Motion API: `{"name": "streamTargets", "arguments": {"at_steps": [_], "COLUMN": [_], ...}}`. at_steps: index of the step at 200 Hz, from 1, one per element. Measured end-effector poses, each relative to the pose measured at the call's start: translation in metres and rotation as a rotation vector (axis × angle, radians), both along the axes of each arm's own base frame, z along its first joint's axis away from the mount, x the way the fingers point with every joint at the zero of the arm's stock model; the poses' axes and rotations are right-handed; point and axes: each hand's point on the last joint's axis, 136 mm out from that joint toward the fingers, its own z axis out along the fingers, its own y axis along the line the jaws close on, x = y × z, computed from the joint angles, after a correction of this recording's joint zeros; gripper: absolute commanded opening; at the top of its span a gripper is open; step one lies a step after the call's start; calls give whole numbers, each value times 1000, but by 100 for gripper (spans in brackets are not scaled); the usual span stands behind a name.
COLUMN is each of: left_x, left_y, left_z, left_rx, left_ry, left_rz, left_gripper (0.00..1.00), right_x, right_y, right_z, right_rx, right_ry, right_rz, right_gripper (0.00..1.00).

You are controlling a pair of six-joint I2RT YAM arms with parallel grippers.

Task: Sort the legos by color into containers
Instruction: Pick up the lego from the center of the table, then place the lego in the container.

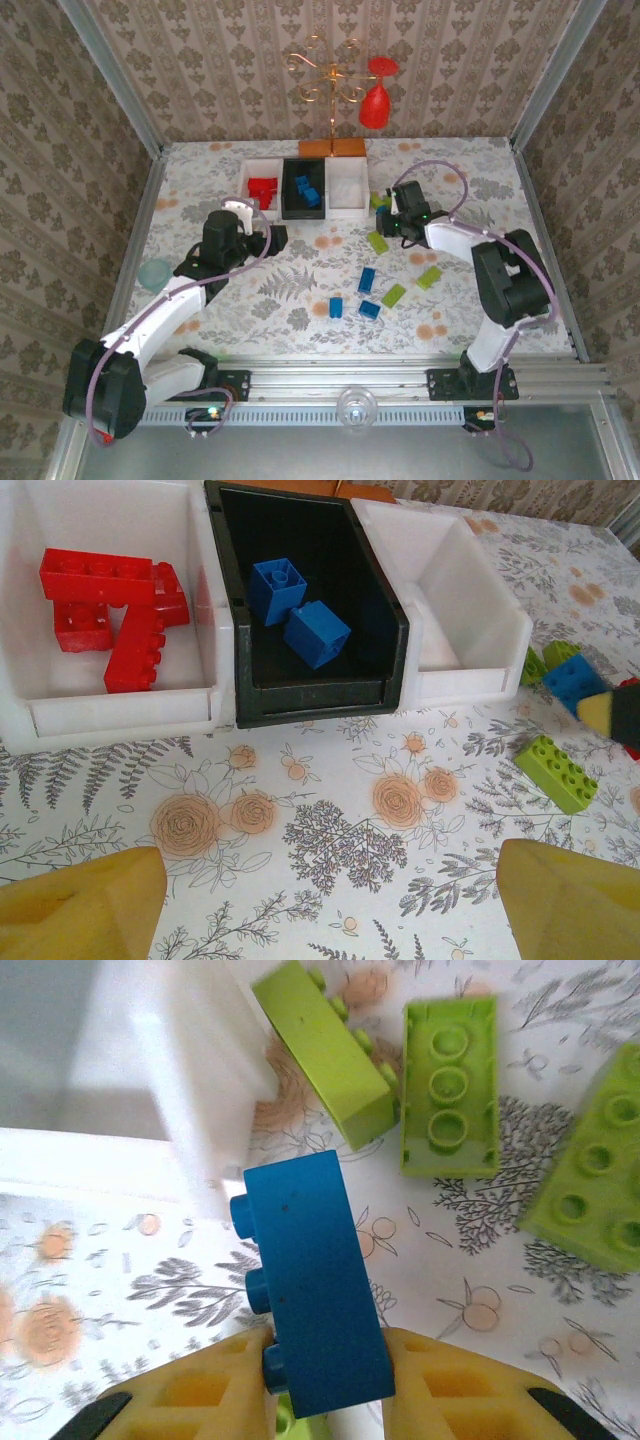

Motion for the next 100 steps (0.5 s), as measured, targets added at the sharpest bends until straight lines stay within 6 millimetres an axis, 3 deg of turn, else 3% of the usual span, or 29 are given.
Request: {"name": "streamTargets", "arguments": {"at_steps": [24,44,79,100], "left_x": [0,1,8,7], "left_y": [0,2,19,28], "left_z": [0,-1,-6,-13], "left_rx": [0,1,6,10], "left_ry": [0,1,3,16], "left_rz": [0,7,63,85], "left_gripper": [87,88,88,88], "right_x": [-5,-6,5,20], "right_y": [8,32,121,169], "right_z": [29,50,84,91], "right_rx": [52,89,159,199], "right_ry": [-58,-103,-167,-189], "right_rz": [16,69,238,307], "right_gripper": [30,30,30,30]}}
